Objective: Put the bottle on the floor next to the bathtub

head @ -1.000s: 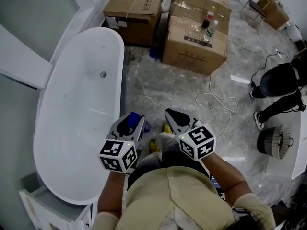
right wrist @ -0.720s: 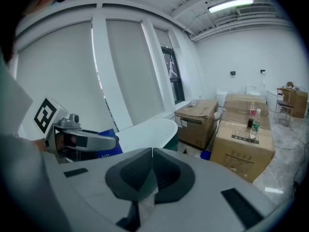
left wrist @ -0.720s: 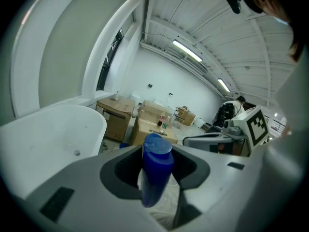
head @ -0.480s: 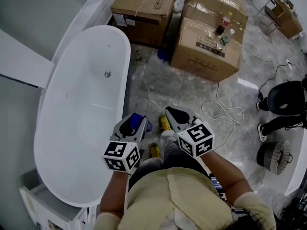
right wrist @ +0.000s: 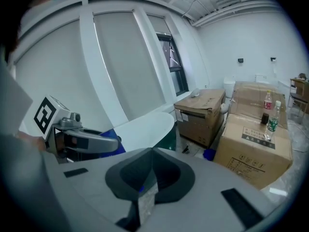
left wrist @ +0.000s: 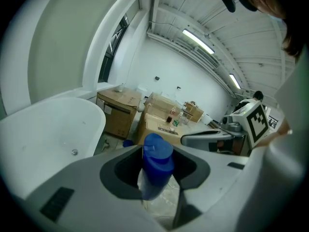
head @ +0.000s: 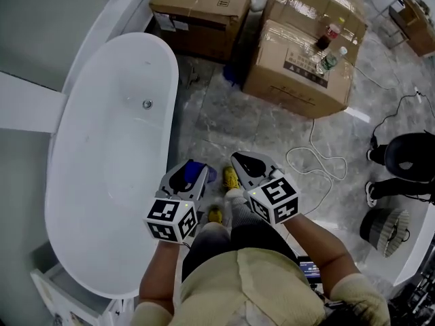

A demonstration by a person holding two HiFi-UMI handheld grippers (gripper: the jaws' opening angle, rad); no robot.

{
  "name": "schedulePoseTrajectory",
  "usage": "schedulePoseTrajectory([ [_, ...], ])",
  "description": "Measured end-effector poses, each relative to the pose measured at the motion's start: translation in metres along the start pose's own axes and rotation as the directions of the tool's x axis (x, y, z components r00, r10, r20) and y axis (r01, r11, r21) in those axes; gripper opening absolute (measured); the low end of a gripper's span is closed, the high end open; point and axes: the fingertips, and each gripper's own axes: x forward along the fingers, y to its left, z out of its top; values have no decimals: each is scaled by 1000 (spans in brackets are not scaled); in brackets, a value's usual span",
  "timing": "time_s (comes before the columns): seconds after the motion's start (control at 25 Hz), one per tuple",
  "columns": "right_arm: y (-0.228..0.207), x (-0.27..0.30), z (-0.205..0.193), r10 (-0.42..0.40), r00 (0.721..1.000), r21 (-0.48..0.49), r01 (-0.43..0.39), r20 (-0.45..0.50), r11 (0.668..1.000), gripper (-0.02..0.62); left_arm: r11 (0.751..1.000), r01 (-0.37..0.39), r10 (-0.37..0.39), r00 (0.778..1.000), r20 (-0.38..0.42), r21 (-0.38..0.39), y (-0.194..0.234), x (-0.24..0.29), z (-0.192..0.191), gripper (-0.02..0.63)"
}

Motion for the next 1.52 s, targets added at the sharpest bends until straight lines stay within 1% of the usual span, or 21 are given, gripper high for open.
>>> schedulePoseTrajectory([
  [0.16,-19,22,-9,5,1000,14,-4,-24,1000,28,1000,-12,12,1000,-14,-15,14,27,-3,202],
  [0.32,-32,43,-23,13,999,10,-12,-50,1000,28,999,-46,46,999,-20,-3,30,51,-12,202],
  [0.44,-44,63,-39,14,997,16,-13,-75,1000,28,998,-68,68,997,-40,0,46,72,-25,202],
  [0.6,-58,95,-65,11,995,43,-6,-103,999,28,997,-76,76,995,-70,-6,66,96,-42,202],
  [0.72,-67,119,-80,12,993,46,-6,-115,999,28,996,-84,85,992,-89,9,80,115,-57,202],
  [0.96,-82,163,-97,24,993,31,-20,-118,999,28,993,-110,115,985,-128,42,107,154,-88,202],
  [1.12,-93,188,-110,30,991,30,-26,-127,999,28,990,-134,139,981,-134,45,127,173,-101,202],
  [1.28,-107,212,-125,24,989,7,-24,-148,1000,28,984,-169,175,977,-126,54,149,192,-112,202],
  [1.52,-127,246,-152,12,986,1,-12,-165,1000,28,977,-209,214,967,-139,48,181,220,-140,202],
])
